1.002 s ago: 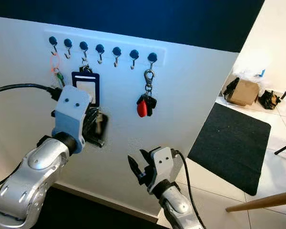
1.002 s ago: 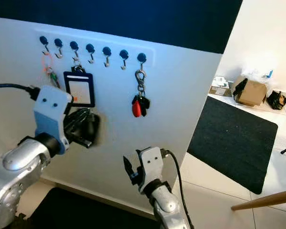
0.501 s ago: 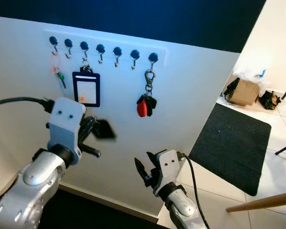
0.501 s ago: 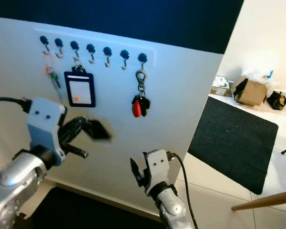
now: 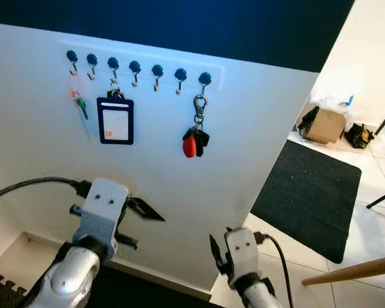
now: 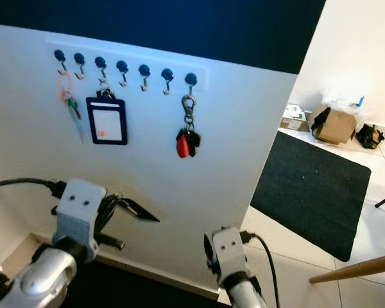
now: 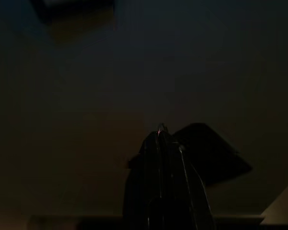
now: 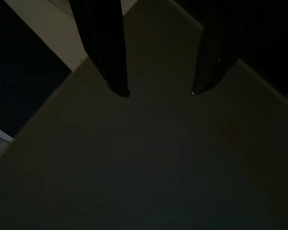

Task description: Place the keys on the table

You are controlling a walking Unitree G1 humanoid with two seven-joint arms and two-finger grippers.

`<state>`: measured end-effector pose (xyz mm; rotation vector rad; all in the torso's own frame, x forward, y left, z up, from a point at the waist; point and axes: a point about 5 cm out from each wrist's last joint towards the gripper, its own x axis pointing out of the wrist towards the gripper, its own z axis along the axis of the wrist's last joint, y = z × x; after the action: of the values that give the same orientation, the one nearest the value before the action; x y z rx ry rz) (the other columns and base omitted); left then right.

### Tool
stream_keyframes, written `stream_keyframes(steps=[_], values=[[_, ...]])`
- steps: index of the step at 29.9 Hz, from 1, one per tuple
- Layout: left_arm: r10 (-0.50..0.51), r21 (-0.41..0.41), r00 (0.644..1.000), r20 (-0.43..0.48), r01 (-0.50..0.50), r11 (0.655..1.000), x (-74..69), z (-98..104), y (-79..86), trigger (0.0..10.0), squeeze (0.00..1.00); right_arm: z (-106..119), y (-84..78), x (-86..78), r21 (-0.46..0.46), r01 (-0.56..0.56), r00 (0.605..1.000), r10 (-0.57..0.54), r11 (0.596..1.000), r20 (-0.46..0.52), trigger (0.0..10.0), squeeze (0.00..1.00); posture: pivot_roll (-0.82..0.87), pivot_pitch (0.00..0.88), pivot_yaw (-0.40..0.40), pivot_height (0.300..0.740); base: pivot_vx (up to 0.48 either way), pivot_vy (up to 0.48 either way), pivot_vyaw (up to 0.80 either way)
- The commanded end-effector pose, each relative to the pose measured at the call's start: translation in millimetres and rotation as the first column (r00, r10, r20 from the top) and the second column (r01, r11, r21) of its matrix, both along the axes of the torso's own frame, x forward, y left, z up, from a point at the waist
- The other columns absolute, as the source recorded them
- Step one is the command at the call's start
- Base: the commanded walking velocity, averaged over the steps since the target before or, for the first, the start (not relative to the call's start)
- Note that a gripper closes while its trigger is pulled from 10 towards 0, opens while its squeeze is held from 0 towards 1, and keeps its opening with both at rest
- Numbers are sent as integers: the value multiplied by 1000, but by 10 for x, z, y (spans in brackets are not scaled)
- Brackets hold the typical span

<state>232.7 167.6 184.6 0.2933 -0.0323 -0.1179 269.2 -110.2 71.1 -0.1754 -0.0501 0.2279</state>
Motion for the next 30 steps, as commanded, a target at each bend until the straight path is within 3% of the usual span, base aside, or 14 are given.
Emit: stream_keyframes(steps=[1,2,4,5,6,7,9,11,13,15,17,21,30], values=[[48,-20,998,-40,-49,999,-8,-158,72,10000,0,-48,-65,4,-9,17,1000,-17,1000,-17,10000,0,223,169,-53,740,0,0,0],[48,-20,998,-40,-49,999,-8,-158,72,10000,0,-48,-65,4,-9,17,1000,-17,1000,-17,10000,0,223,169,-53,740,0,0,0],[121,-60,984,-129,-129,990,-28,-427,206,10000,0,-184,-167,3,-55,32,997,-35,998,-64,10000,0,223,168,-54,740,0,0,0],[121,-60,984,-129,-129,990,-28,-427,206,10000,0,-184,-167,3,-55,32,997,-35,998,-64,10000,0,223,168,-54,740,0,0,0],[175,-74,966,-188,-192,979,-62,-618,302,10000,0,-310,-260,-21,-67,61,991,-69,996,-117,10000,0,220,163,-54,740,0,0,0],[175,-74,966,-188,-192,979,-62,-618,302,10000,0,-310,-260,-21,-67,61,991,-69,996,-117,10000,0,220,163,-54,740,0,0,0],[249,-17,924,-291,-265,964,-198,-1006,457,10000,0,-570,-428,-131,-123,89,969,-114,988,-219,10000,0,203,158,-52,740,0,0,0],[269,13,911,-314,-279,960,-250,-1109,499,10000,0,-641,-472,-171,-142,93,961,-126,986,-246,10000,0,203,158,-52,740,0,0,0],[321,43,863,-391,-332,942,-375,-1376,645,10000,0,-845,-599,-305,-155,130,921,-178,979,-348,10000,0,195,154,-49,740,0,0,0],[321,43,863,-391,-332,942,-375,-1376,645,10000,0,-845,-599,-305,-155,130,921,-178,979,-348,10000,0,195,154,-49,740,0,0,0],[371,85,813,-449,-375,923,-507,-1593,796,10000,0,-995,-690,-433,-173,157,882,-217,972,-419,10000,0,191,151,-43,740,0,0,0],[388,128,792,-470,-374,919,-582,-1701,873,10000,0,-1033,-709,-474,-179,164,875,-227,970,-428,10000,0,187,147,-36,740,0,0,0],[344,121,830,-439,-325,938,-502,-1741,837,10000,0,-1048,-676,-436,-166,172,882,-227,971,-414,10000,0,196,134,-30,740,0,0,0]])
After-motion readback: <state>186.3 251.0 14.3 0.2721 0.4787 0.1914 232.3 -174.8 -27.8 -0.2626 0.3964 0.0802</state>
